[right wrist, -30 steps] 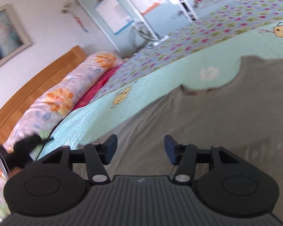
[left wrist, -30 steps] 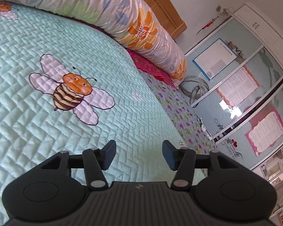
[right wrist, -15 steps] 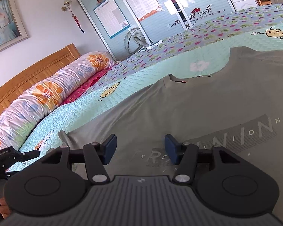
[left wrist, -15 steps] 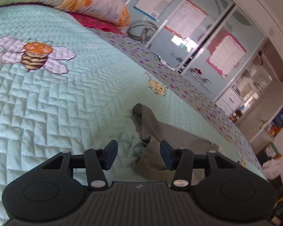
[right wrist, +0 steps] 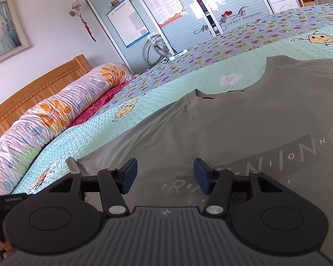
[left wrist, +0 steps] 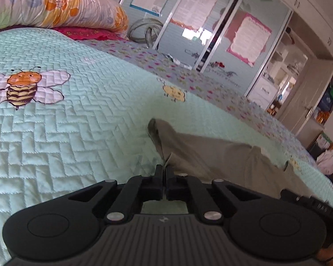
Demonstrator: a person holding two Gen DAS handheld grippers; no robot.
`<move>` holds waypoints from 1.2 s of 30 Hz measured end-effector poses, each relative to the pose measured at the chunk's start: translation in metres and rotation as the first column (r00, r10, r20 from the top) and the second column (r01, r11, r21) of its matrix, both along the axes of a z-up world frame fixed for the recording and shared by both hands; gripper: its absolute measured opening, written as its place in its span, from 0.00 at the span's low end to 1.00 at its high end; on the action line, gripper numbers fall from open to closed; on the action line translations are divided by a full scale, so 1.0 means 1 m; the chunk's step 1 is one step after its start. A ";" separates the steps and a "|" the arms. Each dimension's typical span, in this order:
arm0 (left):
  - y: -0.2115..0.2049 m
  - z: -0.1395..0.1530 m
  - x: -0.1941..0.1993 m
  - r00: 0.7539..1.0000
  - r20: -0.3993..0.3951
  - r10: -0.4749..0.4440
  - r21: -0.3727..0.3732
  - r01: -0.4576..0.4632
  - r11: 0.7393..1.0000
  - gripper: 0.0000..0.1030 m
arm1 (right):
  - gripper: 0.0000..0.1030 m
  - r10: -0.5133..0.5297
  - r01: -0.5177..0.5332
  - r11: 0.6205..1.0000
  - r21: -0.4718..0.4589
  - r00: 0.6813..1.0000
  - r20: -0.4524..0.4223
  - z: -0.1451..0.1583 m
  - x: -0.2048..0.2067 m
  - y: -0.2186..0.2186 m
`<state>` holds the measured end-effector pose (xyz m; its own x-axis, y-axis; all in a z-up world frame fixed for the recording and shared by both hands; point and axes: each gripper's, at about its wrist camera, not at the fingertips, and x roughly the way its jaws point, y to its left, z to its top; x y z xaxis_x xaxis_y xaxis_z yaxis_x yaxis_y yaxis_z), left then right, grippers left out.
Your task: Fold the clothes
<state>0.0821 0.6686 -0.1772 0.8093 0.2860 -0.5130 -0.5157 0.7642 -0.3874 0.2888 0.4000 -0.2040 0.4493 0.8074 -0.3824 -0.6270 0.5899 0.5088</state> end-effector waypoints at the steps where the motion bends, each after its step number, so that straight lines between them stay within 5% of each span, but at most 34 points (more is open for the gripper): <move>1: 0.002 -0.001 -0.001 1.000 -0.004 0.012 -0.004 -0.012 1.000 0.01 | 0.55 -0.001 0.001 1.000 0.000 1.000 -0.001 0.000 0.000 0.000; 11: 0.019 0.003 -0.013 0.984 -0.036 0.172 -0.013 -0.172 0.985 0.02 | 0.55 -0.007 0.007 1.000 -0.002 1.000 -0.012 0.000 0.003 0.000; 14: 0.006 0.026 -0.024 0.979 0.083 0.188 0.018 -0.190 0.982 0.09 | 0.55 -0.007 0.007 1.000 -0.006 1.000 -0.012 0.000 0.003 0.001; 15: -0.001 0.032 -0.025 0.977 0.147 0.151 0.002 -0.153 0.988 0.17 | 0.55 -0.008 0.008 1.000 -0.007 1.000 -0.012 0.000 0.003 0.001; 17: -0.013 0.031 -0.016 0.975 0.209 0.072 -0.005 -0.072 0.997 0.50 | 0.55 -0.008 0.008 1.000 -0.008 1.000 -0.012 0.000 0.003 0.001; 19: -0.021 0.020 -0.002 0.981 0.192 0.015 -0.018 -0.012 1.000 0.59 | 0.55 -0.008 0.008 1.000 -0.010 1.000 -0.013 0.000 0.003 0.001; 21: -0.020 -0.006 0.020 0.999 0.034 0.000 -0.065 0.002 0.998 0.52 | 0.55 -0.008 0.008 1.000 -0.010 1.000 -0.014 0.000 0.003 0.001; 22: -0.020 -0.012 0.023 1.000 0.020 0.001 -0.053 0.000 0.999 0.47 | 0.55 -0.008 0.008 1.000 -0.011 1.000 -0.014 0.000 0.002 0.001; 32: -0.012 -0.022 0.008 0.994 0.108 0.021 -0.093 -0.011 0.996 0.44 | 0.56 -0.018 0.020 0.993 -0.118 1.000 0.018 0.011 -0.002 0.013; 36: -0.016 -0.017 -0.004 0.988 0.098 0.119 -0.111 -0.108 0.988 0.36 | 0.56 -0.052 0.056 0.989 -0.136 0.998 0.029 0.038 -0.019 -0.006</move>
<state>0.0781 0.6523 -0.1946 0.8252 0.3276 -0.4600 -0.5493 0.6551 -0.5187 0.2695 0.3939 -0.1664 0.5018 0.7225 -0.4756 -0.6039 0.6863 0.4054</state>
